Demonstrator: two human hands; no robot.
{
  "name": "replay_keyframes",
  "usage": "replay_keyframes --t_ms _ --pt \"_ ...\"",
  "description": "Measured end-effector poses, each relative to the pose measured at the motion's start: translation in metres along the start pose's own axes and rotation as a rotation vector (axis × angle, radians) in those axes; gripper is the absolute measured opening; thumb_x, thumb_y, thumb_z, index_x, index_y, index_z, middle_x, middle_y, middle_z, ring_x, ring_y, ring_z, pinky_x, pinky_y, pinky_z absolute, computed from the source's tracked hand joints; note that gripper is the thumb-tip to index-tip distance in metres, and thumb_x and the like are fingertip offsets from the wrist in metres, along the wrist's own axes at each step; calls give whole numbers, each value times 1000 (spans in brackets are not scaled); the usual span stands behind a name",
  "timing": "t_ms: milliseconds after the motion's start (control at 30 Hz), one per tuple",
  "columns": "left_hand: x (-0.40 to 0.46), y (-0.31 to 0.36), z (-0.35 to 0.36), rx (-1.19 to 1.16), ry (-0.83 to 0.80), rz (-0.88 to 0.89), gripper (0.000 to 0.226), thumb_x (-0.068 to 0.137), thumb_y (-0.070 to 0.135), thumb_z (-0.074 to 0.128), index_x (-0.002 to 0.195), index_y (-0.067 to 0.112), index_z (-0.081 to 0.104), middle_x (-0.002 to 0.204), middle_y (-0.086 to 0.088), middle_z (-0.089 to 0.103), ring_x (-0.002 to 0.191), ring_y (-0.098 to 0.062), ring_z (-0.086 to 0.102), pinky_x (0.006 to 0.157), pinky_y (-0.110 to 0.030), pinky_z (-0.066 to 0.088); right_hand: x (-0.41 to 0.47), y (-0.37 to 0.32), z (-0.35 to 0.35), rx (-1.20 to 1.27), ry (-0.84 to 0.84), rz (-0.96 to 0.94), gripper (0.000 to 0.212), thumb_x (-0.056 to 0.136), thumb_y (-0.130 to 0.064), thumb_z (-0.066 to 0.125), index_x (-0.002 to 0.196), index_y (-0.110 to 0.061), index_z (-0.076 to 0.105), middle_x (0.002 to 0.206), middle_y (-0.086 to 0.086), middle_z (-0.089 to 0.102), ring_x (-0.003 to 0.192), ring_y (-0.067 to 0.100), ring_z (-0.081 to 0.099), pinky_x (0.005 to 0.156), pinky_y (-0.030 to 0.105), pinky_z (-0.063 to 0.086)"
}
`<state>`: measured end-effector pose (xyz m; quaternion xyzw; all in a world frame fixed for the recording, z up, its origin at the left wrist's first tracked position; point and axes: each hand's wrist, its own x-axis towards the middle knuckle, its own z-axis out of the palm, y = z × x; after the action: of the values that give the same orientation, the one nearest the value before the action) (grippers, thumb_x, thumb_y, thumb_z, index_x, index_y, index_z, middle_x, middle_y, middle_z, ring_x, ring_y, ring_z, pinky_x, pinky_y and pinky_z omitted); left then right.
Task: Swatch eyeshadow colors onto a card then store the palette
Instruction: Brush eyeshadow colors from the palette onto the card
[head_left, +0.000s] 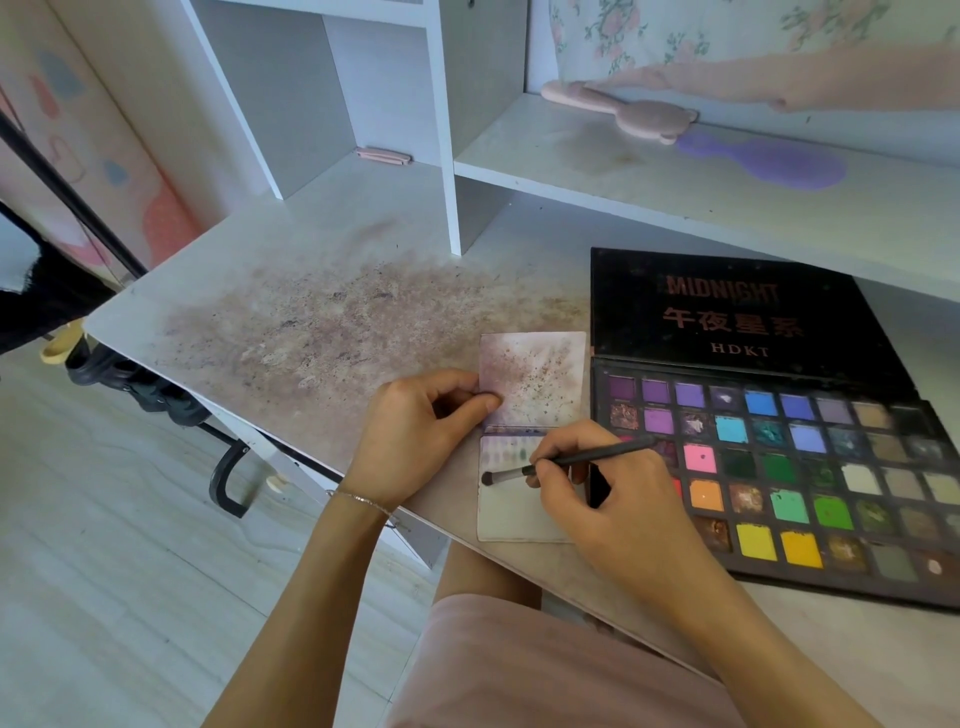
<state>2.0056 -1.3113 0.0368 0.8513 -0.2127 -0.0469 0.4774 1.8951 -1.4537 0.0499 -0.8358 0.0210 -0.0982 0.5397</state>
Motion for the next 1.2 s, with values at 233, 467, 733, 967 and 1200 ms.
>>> replay_keyframes --t_ms 233,467,733,967,1200 --pt "-1 2 0 -18 0 -20 10 80 20 68 87 15 72 76 0 71 72 -17 65 72 -37 52 0 1 0 -9 2 8 18 84 -9 58 77 -26 57 80 -8 60 76 10 56 67 20 46" --pt "0 1 1 -19 1 -19 8 80 20 68 86 17 72 73 2 70 71 -15 65 72 -37 53 2 3 1 -30 3 7 16 84 -13 57 78 -28 56 77 -7 59 74 10 54 66 22 46" --pt "0 0 1 -10 4 -5 6 79 20 69 82 25 70 69 11 66 64 -1 59 67 -24 48 3 3 0 -20 2 -18 20 83 -9 58 77 -27 57 73 -5 61 73 9 55 64 19 46" --pt "0 2 0 -24 7 -27 8 79 20 69 84 16 73 76 1 71 72 -13 64 72 -34 52 1 0 -5 146 115 -45 13 80 -17 51 81 -27 58 80 -9 64 75 8 62 65 20 50" --pt "1 2 -1 -49 -7 -25 7 79 21 69 81 27 72 73 11 70 66 0 61 70 -26 52 -2 2 -34 134 349 -46 21 88 -23 39 84 -23 59 81 -7 67 68 7 62 63 13 48"
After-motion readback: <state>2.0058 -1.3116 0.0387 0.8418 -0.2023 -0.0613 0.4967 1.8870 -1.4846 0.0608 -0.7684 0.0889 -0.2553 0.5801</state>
